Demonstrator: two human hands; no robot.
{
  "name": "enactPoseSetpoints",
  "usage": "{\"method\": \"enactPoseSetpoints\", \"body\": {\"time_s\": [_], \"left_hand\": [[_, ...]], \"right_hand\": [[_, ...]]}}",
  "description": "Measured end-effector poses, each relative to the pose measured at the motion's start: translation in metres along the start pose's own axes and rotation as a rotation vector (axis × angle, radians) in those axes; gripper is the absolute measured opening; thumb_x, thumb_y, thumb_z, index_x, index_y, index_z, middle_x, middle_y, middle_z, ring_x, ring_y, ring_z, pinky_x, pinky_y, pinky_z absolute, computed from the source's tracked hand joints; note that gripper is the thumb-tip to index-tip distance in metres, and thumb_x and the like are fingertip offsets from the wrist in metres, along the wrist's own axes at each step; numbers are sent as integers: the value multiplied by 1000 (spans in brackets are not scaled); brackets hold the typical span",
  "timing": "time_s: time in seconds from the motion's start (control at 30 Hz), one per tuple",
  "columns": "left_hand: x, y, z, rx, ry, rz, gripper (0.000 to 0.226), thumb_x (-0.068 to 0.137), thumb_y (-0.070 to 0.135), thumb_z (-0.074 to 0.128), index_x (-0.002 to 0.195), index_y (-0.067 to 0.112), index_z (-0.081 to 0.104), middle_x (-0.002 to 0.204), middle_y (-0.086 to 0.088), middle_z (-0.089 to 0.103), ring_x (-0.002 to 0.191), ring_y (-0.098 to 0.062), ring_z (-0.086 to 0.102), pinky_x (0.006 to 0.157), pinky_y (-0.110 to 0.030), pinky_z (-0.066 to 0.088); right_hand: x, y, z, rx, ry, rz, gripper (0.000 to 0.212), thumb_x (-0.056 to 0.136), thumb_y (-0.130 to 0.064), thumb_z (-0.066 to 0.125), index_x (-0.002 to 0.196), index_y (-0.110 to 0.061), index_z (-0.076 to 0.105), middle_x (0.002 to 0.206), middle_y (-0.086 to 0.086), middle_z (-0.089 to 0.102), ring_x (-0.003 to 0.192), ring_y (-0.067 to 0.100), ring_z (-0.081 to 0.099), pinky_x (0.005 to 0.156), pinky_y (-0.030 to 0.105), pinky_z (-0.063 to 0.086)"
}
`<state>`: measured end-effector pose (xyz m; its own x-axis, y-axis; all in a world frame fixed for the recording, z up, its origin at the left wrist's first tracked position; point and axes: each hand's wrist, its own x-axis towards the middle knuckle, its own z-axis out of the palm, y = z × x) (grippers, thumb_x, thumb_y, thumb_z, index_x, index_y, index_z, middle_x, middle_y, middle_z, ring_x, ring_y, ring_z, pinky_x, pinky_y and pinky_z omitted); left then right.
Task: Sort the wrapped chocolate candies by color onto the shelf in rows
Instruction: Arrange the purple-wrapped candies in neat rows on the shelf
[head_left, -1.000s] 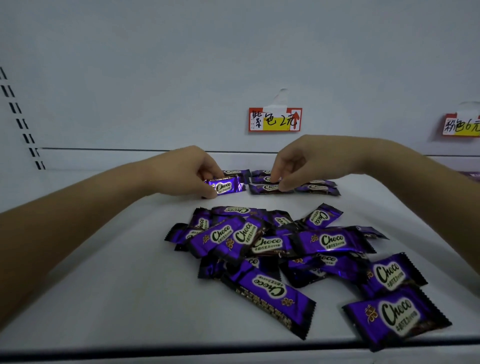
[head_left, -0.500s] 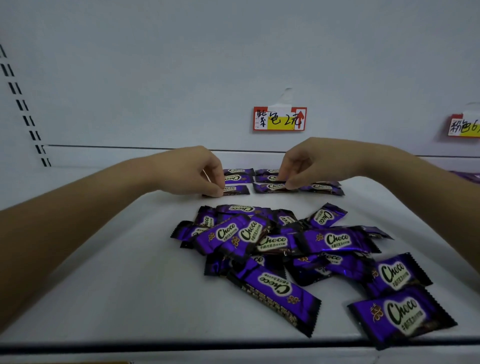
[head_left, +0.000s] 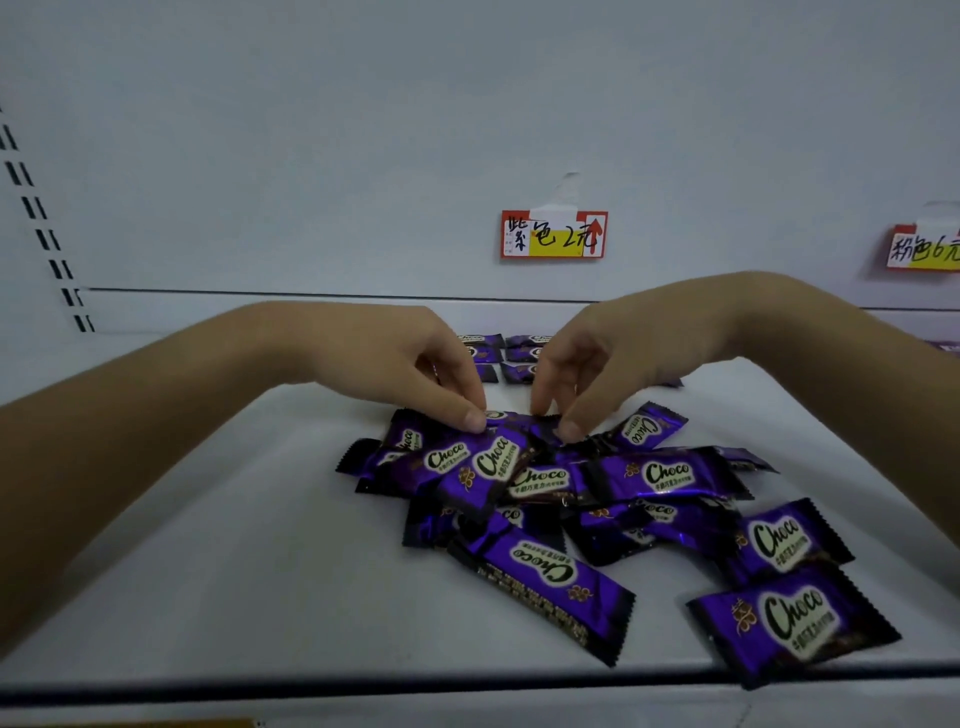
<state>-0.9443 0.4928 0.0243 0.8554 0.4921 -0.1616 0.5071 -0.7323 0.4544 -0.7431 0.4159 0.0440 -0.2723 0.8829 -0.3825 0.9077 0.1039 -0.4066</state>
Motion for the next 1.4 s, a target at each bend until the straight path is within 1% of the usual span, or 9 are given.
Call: {"method": "enactPoseSetpoints", "body": {"time_s": [0.33, 0.43, 0.6, 0.73, 0.87, 0.97, 1.13, 1.23, 1.4], "left_hand": [[0, -8, 0, -282, -42, -25, 26, 64, 19, 80, 81, 19, 61, 66, 10, 57, 63, -5, 51, 61, -16, 41], [2, -12, -2, -315, 28, -26, 24, 66, 20, 79, 79, 19, 59, 70, 3, 54, 66, -10, 50, 63, -23, 42], [5, -14, -4, -321, 152, -78, 21, 86, 20, 67, 105, 28, 67, 77, 6, 59, 73, -6, 54, 60, -15, 45], [4, -15, -4, -335, 197, -75, 14, 83, 26, 69, 96, 27, 66, 84, -4, 63, 80, -10, 55, 73, -26, 47], [6, -13, -5, -457, 325, -34, 18, 84, 2, 66, 92, 11, 52, 74, -4, 63, 75, -17, 58, 73, -32, 52], [6, -12, -4, -513, 347, -28, 37, 80, -4, 68, 107, 18, 55, 83, -8, 66, 66, -17, 65, 67, -30, 58], [8, -17, 0, -150, 300, -17, 15, 78, 18, 76, 80, 17, 62, 81, -8, 69, 68, -21, 65, 73, -39, 54], [9, -18, -1, 149, 276, -60, 19, 76, 38, 75, 75, 23, 64, 78, 3, 70, 75, -14, 64, 77, -36, 51], [8, -17, -1, 185, 254, -9, 14, 77, 45, 71, 78, 31, 67, 83, 7, 69, 78, -11, 62, 69, -24, 48]], "right_hand": [[3, 4, 0, 72, -41, 28, 19, 81, -13, 71, 98, -14, 64, 79, -1, 62, 65, 6, 55, 64, 21, 47], [6, 10, -1, 153, -33, 4, 32, 80, -10, 72, 110, -17, 63, 91, 7, 58, 75, 14, 55, 68, 26, 48], [7, 14, -3, 110, -44, 18, 19, 86, -6, 64, 102, -15, 66, 86, 8, 55, 66, 12, 53, 62, 22, 46], [6, 17, -4, -8, 21, 121, 9, 89, -10, 61, 94, -16, 63, 79, 2, 59, 60, 9, 55, 57, 19, 47], [1, 15, -9, 106, -44, -8, 34, 84, -7, 66, 112, -28, 66, 101, 19, 52, 63, 7, 52, 58, 19, 44], [3, 10, -6, 34, -118, -12, 21, 81, -13, 71, 100, -23, 70, 111, 26, 53, 58, 5, 48, 56, 20, 41], [-2, 15, -10, 6, -120, 83, 6, 81, -14, 71, 84, -15, 65, 61, -11, 59, 52, 0, 46, 50, 13, 37], [0, 25, -13, 109, -46, 84, 5, 83, -13, 69, 78, -13, 66, 64, -7, 58, 56, 6, 48, 53, 15, 41], [5, 35, -13, 170, 90, 153, 4, 84, -14, 67, 82, -11, 68, 73, 4, 58, 58, 9, 49, 53, 18, 42]]}}
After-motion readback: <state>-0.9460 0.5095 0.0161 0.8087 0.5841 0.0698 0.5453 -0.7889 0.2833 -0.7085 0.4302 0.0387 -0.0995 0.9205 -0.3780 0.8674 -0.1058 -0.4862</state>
